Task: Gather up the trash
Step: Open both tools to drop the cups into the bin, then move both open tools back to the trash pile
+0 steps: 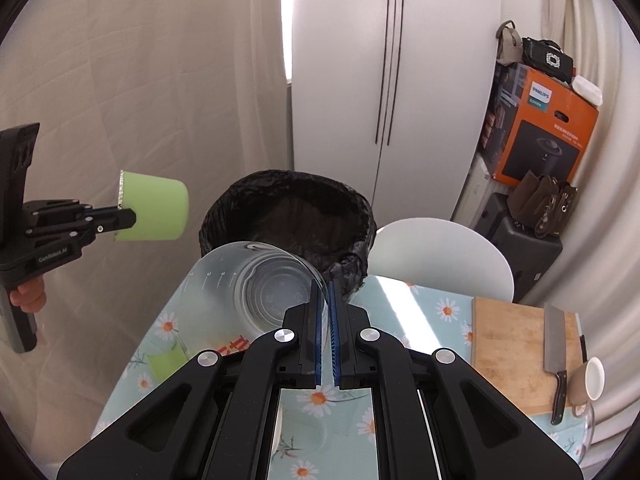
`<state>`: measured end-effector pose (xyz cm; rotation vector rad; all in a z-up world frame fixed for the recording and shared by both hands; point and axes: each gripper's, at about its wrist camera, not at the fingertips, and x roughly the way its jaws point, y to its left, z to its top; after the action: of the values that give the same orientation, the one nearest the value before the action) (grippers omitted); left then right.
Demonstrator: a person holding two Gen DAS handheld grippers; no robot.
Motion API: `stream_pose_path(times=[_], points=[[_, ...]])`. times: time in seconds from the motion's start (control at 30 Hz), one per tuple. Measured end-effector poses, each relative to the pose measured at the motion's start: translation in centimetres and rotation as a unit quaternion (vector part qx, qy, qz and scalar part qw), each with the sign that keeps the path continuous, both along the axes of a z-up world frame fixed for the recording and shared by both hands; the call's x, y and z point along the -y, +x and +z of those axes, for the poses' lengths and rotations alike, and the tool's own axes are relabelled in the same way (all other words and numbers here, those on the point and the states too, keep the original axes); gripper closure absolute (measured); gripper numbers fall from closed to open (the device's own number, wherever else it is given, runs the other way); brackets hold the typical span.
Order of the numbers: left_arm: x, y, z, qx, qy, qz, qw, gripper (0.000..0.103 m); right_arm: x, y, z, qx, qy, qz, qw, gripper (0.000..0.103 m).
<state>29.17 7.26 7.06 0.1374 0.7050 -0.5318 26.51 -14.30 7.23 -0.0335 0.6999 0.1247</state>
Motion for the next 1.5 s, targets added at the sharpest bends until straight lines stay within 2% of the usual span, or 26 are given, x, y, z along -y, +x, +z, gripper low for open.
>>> stream_pose_path(times=[0.37,0.67,0.8,0.87,0.9,0.93,0.97,1.0,1.07,1.1,1.13,1.33,1.5], points=[[3.3,7.5,-2.5,-0.014,-0.005,-0.073,0.9972,0.100,0.7,7.3,-1.0,-0.021,0.007,-0.040,0.999,0.099],[4.7,11.1,-4.7,-0.032,-0.005,-0.105,0.9939,0.100,0.0,11.8,-3.6,-0.052,0.015,-0.040,0.998,0.099],[4.8,11.9,-5.4,-0.025,0.006,-0.110,0.9936,0.100,0.0,12.7,-4.6,-0.061,0.017,-0.040,0.997,0.099],[4.6,11.6,-5.3,0.000,0.004,-0.105,0.9945,0.088,0.0,13.0,-4.7,-0.058,0.025,-0.037,0.997,0.097],[4.3,11.4,-5.2,0.008,0.002,-0.101,0.9949,0.057,0.1,13.0,-4.7,-0.059,0.025,-0.039,0.997,0.086],[4.1,11.2,-5.0,0.009,-0.003,-0.104,0.9945,0.027,0.1,13.0,-4.6,-0.058,0.017,-0.043,0.997,0.055],[3.7,10.9,-4.7,0.016,-0.012,-0.104,0.9944,0.017,0.0,12.8,-4.5,-0.053,0.004,-0.045,0.998,0.041],[3.2,10.3,-4.4,0.026,-0.022,-0.102,0.9942,0.012,-0.1,12.5,-4.4,-0.047,-0.008,-0.045,0.998,0.031],[2.2,9.4,-3.8,0.036,-0.035,-0.089,0.9948,0.006,0.0,11.7,-4.1,-0.042,-0.019,-0.045,0.998,0.028],[1.8,8.9,-3.6,0.041,-0.036,-0.077,0.9956,0.006,0.1,11.3,-4.0,-0.040,-0.018,-0.048,0.998,0.019],[1.5,8.3,-3.4,0.044,-0.032,-0.067,0.9963,0.006,0.2,10.7,-3.9,-0.036,-0.018,-0.047,0.998,0.018],[0.3,4.2,-3.8,0.037,0.011,-0.028,0.9989,0.006,0.5,7.8,-3.7,-0.031,-0.018,-0.027,0.999,0.016],[-0.8,1.2,-4.3,0.026,0.027,-0.003,0.9993,0.006,0.1,5.5,-4.0,-0.034,-0.018,-0.013,0.999,0.015]])
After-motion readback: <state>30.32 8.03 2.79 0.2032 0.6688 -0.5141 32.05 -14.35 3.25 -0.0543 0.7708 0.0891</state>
